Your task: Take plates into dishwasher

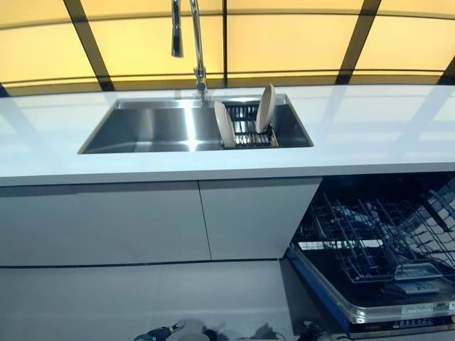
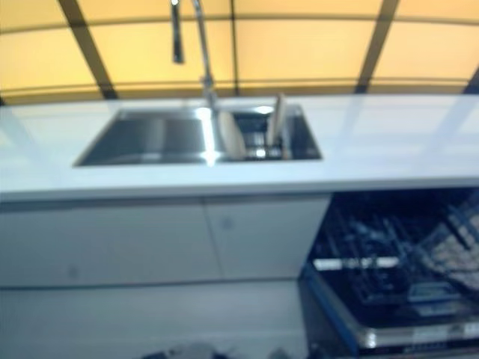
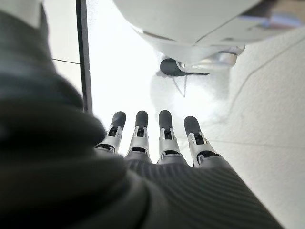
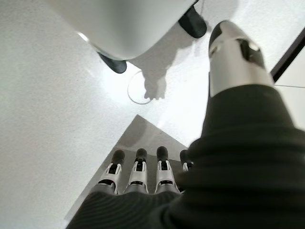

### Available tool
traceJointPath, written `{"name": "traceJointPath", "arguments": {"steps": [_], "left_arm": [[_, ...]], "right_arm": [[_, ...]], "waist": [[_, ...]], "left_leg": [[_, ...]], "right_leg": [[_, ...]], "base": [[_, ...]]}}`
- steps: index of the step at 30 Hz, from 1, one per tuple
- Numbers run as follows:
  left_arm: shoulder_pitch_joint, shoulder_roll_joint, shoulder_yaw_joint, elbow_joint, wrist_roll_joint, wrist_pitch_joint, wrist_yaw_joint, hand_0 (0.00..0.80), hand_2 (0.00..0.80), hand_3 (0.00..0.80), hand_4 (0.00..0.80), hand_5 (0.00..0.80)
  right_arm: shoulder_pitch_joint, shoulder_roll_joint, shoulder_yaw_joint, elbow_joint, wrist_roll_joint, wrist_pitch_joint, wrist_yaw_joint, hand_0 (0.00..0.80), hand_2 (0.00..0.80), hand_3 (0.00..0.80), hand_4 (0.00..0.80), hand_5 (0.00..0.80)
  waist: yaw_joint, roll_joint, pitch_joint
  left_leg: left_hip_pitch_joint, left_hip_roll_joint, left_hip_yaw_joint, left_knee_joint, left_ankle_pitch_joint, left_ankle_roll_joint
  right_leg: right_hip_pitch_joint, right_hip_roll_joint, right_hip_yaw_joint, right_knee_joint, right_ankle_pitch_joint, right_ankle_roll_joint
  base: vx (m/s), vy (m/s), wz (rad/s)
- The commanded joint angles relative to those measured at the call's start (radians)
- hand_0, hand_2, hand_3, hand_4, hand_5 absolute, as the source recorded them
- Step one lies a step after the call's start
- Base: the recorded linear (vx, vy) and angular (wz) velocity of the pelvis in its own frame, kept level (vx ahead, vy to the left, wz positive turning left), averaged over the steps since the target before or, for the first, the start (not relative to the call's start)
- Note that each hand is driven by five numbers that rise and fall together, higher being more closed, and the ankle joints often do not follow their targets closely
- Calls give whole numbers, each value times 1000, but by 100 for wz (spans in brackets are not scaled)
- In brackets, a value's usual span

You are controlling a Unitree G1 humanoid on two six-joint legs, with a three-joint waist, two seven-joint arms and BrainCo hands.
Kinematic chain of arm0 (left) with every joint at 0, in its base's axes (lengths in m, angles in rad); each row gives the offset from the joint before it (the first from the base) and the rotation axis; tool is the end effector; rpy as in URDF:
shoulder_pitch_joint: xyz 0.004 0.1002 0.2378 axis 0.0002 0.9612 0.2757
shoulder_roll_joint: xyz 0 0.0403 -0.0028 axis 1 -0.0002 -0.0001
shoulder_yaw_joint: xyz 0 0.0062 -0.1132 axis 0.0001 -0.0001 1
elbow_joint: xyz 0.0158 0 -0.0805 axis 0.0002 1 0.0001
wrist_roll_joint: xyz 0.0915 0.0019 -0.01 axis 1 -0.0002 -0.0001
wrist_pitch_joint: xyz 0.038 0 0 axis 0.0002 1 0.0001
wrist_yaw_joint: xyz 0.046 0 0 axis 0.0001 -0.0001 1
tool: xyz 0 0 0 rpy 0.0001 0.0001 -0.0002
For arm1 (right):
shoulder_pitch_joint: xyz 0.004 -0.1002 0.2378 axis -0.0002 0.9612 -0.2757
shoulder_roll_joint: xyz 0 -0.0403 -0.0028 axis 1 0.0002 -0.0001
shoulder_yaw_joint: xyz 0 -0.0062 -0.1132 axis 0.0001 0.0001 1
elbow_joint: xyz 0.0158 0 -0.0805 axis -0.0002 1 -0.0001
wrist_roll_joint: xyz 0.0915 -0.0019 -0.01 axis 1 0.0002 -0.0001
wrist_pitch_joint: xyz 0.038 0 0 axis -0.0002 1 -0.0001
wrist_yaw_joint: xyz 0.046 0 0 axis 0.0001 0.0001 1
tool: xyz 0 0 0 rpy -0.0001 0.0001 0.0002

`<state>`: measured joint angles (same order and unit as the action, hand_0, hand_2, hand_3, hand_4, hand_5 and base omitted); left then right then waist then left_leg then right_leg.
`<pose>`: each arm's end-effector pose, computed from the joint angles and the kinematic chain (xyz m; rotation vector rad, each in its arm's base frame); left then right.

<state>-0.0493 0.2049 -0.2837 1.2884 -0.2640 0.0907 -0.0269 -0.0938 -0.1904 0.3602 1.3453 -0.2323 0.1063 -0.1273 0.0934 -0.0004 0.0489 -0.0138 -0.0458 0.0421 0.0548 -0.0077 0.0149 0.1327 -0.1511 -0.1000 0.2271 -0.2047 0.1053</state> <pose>0.0720 0.2070 -0.1220 0.1198 1.3436 0.0358 0.0785 -0.2035 -0.1220 -0.7291 1.3046 0.1949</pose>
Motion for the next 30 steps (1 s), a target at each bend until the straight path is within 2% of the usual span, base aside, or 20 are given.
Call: {"name": "traceJointPath", "arguments": {"steps": [1,3,4,5,7,8,9,10,12,15,18,22,25,30], "left_arm": [[-50,10,-20,28,103,34,-25,0,0,0,0,0],[-62,27,-25,29,82,44,-20,0,0,0,0,0],[-70,32,-31,27,67,47,-20,0,0,0,0,0],[-78,35,-37,26,58,50,-25,0,0,0,0,0],[-100,36,-33,42,60,52,-43,0,0,0,0,0],[-101,36,-28,48,57,48,-46,0,0,0,0,0],[-95,38,-19,48,55,43,-48,0,0,0,0,0],[-85,42,-15,48,68,39,-53,0,0,0,0,0],[-58,28,-10,45,56,39,-30,0,0,0,0,0],[-51,13,0,52,105,8,-77,0,0,0,0,0],[-47,-5,-18,49,102,3,-54,0,0,0,0,0],[-46,-1,-22,60,116,2,-69,0,0,0,0,0],[-37,1,-26,64,126,-10,-82,0,0,0,0,0],[-37,3,-41,62,158,-16,-82,0,0,0,0,0]], "right_arm": [[-15,-35,-10,-40,36,-13,-22,0,0,0,0,0],[-28,-49,-7,-42,61,-19,-26,0,0,0,0,0],[-34,-55,-5,-43,67,-20,-26,0,0,0,0,0],[-37,-60,-3,-43,74,-23,-25,0,0,0,0,0],[-54,-63,-9,-30,67,-48,-33,0,0,0,0,0],[-65,-64,-12,-32,49,-44,-29,0,0,0,0,0],[-77,-64,-12,-37,26,-38,-23,0,0,0,0,0],[-80,-61,-9,-40,22,-31,-34,0,0,0,0,0],[-76,-59,-3,-62,12,0,-43,0,0,0,0,0],[-66,-56,-8,-62,11,-12,-33,0,0,0,0,0],[-54,-59,-7,-64,-6,-23,-31,0,0,0,0,0],[-57,-63,6,-56,-8,-34,-21,0,0,0,0,0],[-61,-51,19,-57,-13,-35,-22,0,0,0,0,0],[-58,-40,27,-56,-25,-33,-23,0,0,0,0,0]], "waist": [[-42,-12,38],[-75,4,59],[-84,5,59],[-97,1,66],[-134,-21,81],[-144,-17,89],[-144,-23,97],[-136,-35,99],[-140,-44,89],[-138,-56,83],[-136,-51,67],[-133,-33,57],[-133,-22,60],[-131,-23,65]], "left_leg": [[-64,-11,-12,37,45,59],[-2,12,-11,21,33,42],[12,16,-15,14,30,34],[31,13,-27,10,17,27],[71,-4,-60,18,-55,16],[86,4,-69,30,-79,13],[104,12,-70,49,-108,12],[103,16,-62,79,-131,21],[126,49,-53,106,-140,12],[149,85,-33,96,-133,-5],[161,86,-49,27,-104,-16],[173,82,-60,-36,-80,-30],[186,75,-68,-62,-76,-23],[194,66,-73,-69,-78,-11]], "right_leg": [[-63,7,23,218,288,-10],[-144,2,8,159,268,-30],[-167,3,10,68,255,-37],[-188,-2,14,-28,272,-33],[-285,-45,53,-259,456,20],[-315,-45,62,-289,476,24],[-325,-50,60,-273,483,24],[-307,-51,46,-234,445,23],[-291,-32,48,-168,412,17],[-254,-25,25,-161,381,4],[-229,-15,20,-207,384,9],[-220,-22,3,-223,382,19],[-222,-31,-2,-209,373,28],[-219,-39,-2,-188,362,36]], "base": [[254,47,23],[247,-51,40],[227,-156,27],[270,-282,25],[346,-345,19],[329,-279,19],[291,-244,22],[282,-231,23],[234,-156,24],[240,-123,34],[127,-38,5],[88,32,2],[131,54,6],[111,29,8]]}}
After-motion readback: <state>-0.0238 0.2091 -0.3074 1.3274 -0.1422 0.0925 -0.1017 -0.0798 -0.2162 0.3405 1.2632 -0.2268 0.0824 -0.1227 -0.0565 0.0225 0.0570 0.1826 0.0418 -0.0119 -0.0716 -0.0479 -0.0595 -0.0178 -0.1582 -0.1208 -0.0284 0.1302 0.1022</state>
